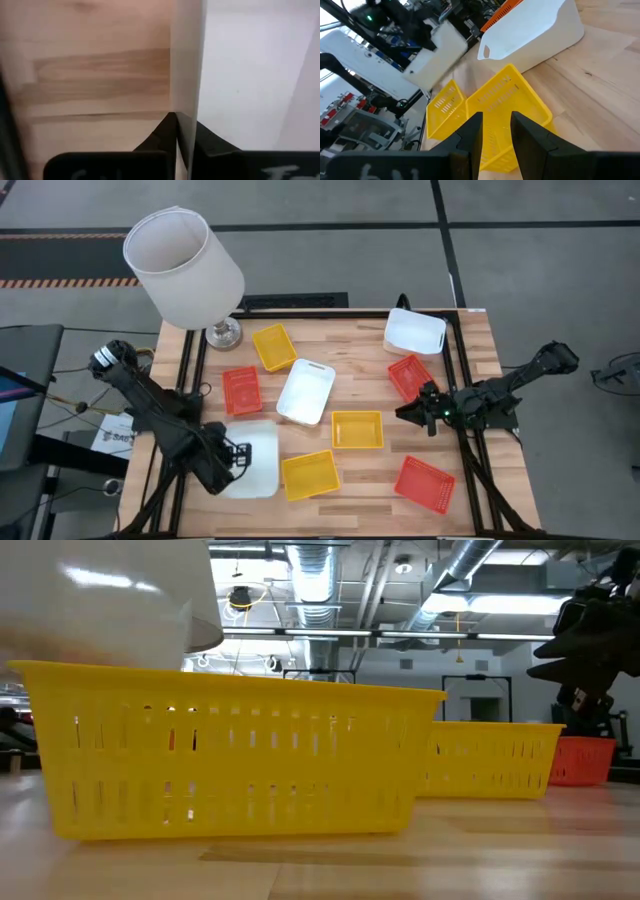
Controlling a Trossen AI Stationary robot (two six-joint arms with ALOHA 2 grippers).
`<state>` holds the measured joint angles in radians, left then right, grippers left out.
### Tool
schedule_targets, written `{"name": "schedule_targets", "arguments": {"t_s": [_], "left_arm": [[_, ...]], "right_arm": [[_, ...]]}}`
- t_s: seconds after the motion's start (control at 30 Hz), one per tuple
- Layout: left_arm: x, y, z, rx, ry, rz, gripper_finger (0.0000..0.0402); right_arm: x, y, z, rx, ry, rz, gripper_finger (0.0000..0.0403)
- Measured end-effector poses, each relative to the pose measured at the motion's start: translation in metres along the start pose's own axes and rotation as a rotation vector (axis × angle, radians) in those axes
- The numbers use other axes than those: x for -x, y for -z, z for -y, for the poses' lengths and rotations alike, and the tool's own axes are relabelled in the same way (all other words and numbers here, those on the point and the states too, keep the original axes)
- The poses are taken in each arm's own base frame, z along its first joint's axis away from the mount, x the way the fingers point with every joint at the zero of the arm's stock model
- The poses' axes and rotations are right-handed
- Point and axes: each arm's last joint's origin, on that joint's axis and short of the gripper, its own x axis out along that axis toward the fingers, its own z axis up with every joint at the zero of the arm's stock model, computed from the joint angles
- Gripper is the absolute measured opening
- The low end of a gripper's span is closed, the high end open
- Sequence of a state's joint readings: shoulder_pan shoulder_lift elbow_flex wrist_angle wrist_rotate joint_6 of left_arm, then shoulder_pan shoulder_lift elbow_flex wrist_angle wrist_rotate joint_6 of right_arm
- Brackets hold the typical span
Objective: Stack baskets by color
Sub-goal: Stack the bottom white bin on top of the middle white bin
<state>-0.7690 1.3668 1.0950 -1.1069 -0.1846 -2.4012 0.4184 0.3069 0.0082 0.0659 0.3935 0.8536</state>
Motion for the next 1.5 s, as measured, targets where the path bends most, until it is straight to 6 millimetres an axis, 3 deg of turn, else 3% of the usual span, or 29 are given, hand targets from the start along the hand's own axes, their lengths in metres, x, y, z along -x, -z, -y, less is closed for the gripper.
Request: {"name": "schedule_targets", "arguments": {"t_s": [0.17,0.3,0.53,0.7,0.87,1.13,1.5], "left_arm": [[0.031,-0.025,0.02,0.04,0.168,0.082,0.0],[0.043,-0.053,0.043,-0.049,0.202,0.129,0.0],[0.05,-0.119,0.08,-0.283,0.164,0.152,0.0],[0.052,-0.163,0.089,-0.346,0.145,0.229,0.0],[0.048,-0.195,0.097,-0.428,0.146,0.228,0.0],[0.021,-0.217,0.116,-0.522,0.105,0.198,0.0],[-0.025,-0.22,0.136,-0.532,0.028,0.107,0.0]], "right_arm": [[0.0,-0.001,0.001,-0.038,0.006,0.006,0.0124],[0.0,-0.001,0.001,-0.038,0.006,0.006,0.0124],[0.0,-0.001,0.001,-0.039,0.006,0.006,0.0124],[0.0,-0.001,0.001,-0.039,0.007,0.006,0.0124],[0.0,-0.001,0.001,-0.039,0.007,0.006,0.0124],[0.0,-0.001,0.001,-0.04,0.009,0.006,0.0124],[0.0,0.0,0.001,-0.038,0.012,0.005,0.0124]]}}
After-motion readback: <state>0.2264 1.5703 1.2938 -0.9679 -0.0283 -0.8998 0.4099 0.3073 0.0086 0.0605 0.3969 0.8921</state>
